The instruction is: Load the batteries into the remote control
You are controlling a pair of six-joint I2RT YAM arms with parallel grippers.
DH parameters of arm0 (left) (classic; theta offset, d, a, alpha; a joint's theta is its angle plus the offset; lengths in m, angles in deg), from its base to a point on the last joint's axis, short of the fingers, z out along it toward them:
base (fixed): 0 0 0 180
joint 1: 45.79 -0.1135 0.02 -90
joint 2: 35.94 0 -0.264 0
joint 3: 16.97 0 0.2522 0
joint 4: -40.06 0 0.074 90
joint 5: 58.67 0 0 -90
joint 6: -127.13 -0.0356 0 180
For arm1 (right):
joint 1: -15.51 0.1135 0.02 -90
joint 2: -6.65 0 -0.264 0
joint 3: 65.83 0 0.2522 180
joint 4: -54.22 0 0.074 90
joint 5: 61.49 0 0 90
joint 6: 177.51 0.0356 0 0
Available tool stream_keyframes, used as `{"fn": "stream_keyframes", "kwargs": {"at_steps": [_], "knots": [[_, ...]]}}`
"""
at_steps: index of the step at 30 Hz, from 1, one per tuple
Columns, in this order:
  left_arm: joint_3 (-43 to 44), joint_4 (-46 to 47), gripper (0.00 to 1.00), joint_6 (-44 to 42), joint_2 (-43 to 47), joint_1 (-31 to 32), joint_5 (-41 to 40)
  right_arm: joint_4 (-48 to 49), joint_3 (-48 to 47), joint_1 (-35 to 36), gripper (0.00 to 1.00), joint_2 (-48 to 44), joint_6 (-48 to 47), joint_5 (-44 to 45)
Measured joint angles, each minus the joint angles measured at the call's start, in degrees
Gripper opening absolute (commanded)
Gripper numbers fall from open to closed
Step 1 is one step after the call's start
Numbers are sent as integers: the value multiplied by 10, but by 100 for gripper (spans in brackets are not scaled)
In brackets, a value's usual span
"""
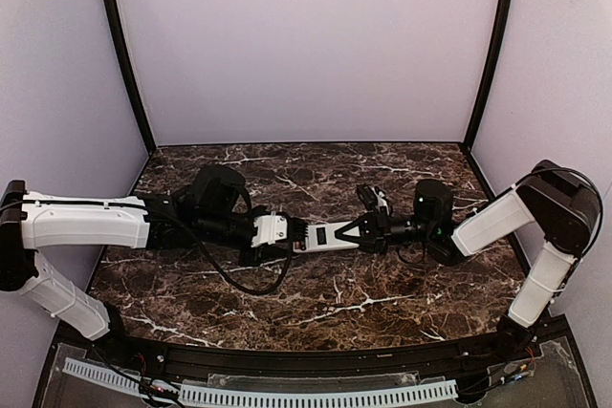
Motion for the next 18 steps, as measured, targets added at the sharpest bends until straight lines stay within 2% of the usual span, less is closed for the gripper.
{"fn": "stream_keyframes", "kwargs": {"at_steps": [8,18], "knots": [[3,6,31,23,-3,12,0,0,0,0,0,4,2,0],[11,30,24,35,-14,14,-11,0,0,2,0,4,4,0]]}}
